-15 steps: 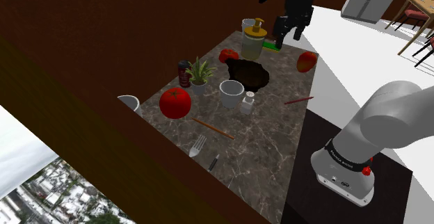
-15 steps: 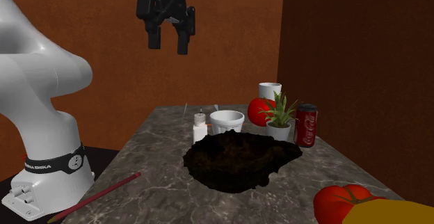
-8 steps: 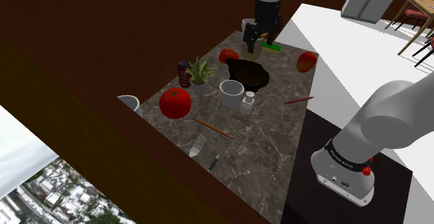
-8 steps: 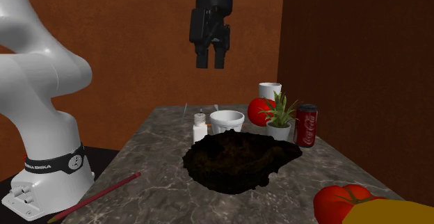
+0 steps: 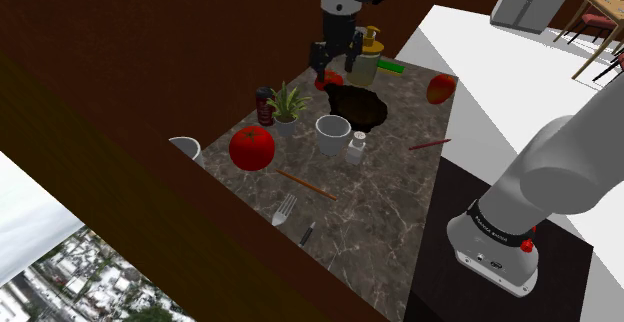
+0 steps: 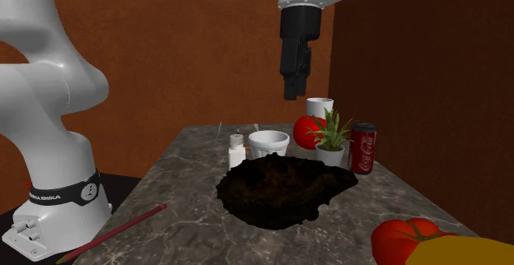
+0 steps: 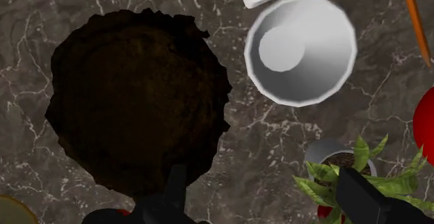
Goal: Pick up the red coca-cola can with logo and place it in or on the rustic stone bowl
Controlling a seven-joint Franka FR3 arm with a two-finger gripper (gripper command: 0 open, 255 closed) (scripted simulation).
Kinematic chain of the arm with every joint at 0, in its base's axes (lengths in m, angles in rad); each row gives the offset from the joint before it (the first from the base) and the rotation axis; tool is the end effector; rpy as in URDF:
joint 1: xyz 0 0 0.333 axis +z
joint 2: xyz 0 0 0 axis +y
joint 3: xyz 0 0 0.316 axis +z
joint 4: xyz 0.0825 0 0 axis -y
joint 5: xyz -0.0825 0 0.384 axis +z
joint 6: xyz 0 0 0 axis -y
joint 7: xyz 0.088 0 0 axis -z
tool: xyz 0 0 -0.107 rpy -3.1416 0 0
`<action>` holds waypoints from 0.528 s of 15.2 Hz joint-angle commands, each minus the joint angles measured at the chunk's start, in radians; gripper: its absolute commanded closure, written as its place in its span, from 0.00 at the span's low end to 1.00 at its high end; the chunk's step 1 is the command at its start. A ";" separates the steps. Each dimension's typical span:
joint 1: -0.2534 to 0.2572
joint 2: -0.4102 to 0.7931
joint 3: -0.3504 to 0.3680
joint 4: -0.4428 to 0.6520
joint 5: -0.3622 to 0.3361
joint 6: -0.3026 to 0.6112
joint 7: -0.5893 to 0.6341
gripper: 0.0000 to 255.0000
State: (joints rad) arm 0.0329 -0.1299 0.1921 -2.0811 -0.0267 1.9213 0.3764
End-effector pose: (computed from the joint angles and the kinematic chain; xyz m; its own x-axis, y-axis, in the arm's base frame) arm 0.5000 0.1154 0.4803 0.9896 -0.1436 -0.0121 -0.1427 -0.9881 0.0580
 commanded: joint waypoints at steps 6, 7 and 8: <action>0.032 0.271 0.035 0.233 -0.034 0.047 0.080 0.00; 0.039 0.310 0.038 0.271 -0.041 0.048 0.090 0.00; 0.046 0.348 0.040 0.311 -0.047 0.048 0.099 0.00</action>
State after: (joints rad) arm 0.0729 0.1797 0.2294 -1.8086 -0.0679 1.9671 0.4668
